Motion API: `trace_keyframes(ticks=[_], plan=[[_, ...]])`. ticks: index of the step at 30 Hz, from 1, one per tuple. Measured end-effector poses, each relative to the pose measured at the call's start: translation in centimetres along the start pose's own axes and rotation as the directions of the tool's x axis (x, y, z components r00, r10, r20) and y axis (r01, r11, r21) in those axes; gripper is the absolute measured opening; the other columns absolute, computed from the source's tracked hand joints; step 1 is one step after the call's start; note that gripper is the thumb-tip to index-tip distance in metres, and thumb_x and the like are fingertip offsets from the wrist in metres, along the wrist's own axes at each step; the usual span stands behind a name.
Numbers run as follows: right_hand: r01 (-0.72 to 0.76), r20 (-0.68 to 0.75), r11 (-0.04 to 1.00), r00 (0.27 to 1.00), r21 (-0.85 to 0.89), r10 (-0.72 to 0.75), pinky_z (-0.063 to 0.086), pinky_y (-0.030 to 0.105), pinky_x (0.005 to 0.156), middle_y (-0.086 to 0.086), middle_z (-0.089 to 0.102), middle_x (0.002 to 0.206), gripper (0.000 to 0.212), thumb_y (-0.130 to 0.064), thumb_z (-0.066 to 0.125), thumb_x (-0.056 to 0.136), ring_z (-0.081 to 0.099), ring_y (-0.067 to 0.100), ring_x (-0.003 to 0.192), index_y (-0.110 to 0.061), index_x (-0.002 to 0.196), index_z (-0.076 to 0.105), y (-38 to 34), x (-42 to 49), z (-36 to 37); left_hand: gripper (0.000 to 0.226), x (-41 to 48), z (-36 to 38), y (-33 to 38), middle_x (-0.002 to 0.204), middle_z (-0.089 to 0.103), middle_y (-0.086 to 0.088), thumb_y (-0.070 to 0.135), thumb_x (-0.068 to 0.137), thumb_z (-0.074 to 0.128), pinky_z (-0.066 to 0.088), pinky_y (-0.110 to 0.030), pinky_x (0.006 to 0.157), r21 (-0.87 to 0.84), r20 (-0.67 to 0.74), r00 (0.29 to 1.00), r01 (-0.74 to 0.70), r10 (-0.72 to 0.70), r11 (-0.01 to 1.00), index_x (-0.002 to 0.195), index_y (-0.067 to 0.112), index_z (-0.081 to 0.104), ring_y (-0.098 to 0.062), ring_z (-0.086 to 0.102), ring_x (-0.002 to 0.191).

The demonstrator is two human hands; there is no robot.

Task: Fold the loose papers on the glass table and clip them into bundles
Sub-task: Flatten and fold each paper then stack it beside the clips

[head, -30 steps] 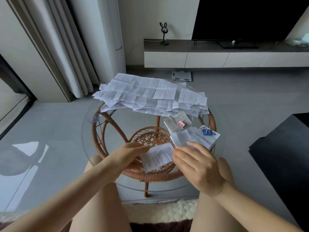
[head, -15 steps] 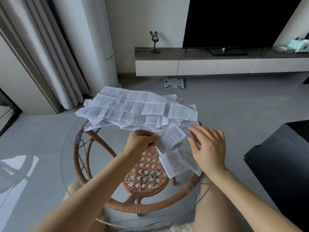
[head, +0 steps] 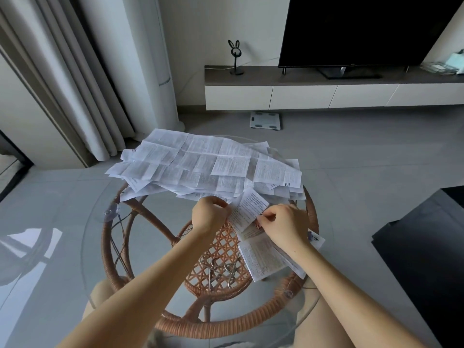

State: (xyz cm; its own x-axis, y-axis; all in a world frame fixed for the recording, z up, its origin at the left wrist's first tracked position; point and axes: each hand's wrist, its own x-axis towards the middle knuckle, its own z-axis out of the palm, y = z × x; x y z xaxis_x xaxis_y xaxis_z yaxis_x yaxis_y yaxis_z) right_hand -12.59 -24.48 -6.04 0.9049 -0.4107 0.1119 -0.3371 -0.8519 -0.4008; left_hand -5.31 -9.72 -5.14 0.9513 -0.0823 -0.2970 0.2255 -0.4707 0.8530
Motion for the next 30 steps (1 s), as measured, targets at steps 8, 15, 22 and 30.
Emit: trace_keyframes(ticks=[8,15,22,30], plan=[[-0.067,-0.288,0.998,0.955,0.02,0.069,0.024,0.031,0.067,-0.003,0.067,0.072,0.022,-0.022,0.063,0.084,0.053,0.022,0.071,-0.02,0.064,0.07,0.3,0.4,-2.7,0.006,0.1,0.3,-0.5,0.085,0.07,-0.004,0.009,0.085,0.068,0.057,-0.032,0.068,0.081,0.027,0.998,-0.055,0.052,0.995,0.084,0.015,0.068,-0.017,0.062,0.067],[-0.032,0.016,0.996,0.999,0.077,0.031,0.049,0.029,0.063,-0.002,0.065,0.057,0.033,-0.038,0.064,0.086,0.051,0.011,0.05,-0.015,0.063,0.069,-0.5,0.5,0.0,0.003,-0.2,0.8,-0.4,0.086,0.068,-0.001,0.015,0.088,0.066,0.046,-0.02,0.051,0.184,0.036,0.994,-0.105,0.1,0.977,0.089,0.015,0.068,-0.01,0.056,0.061],[0.049,-0.075,0.998,0.996,0.046,-0.045,0.048,0.03,0.068,-0.013,0.067,0.072,0.018,-0.04,0.066,0.083,0.06,0.01,0.069,-0.024,0.075,0.071,-0.1,0.6,-0.8,0.012,0.1,0.6,-0.1,0.084,0.067,-0.002,0.021,0.088,0.065,0.045,-0.022,0.053,0.23,0.09,0.991,-0.113,0.094,0.967,0.094,0.01,0.066,-0.01,0.056,0.063],[0.077,-0.244,0.886,0.947,-0.458,-0.209,0.039,0.041,0.083,0.016,0.06,0.115,0.068,-0.001,0.077,0.06,0.054,0.035,0.098,-0.014,0.124,0.058,2.0,5.4,-3.0,0.009,0.5,-1.7,0.2,0.074,0.064,0.008,0.023,0.09,0.061,0.045,-0.021,0.053,0.208,0.045,0.993,-0.114,0.107,0.971,0.096,0.016,0.062,-0.004,0.056,0.057]])
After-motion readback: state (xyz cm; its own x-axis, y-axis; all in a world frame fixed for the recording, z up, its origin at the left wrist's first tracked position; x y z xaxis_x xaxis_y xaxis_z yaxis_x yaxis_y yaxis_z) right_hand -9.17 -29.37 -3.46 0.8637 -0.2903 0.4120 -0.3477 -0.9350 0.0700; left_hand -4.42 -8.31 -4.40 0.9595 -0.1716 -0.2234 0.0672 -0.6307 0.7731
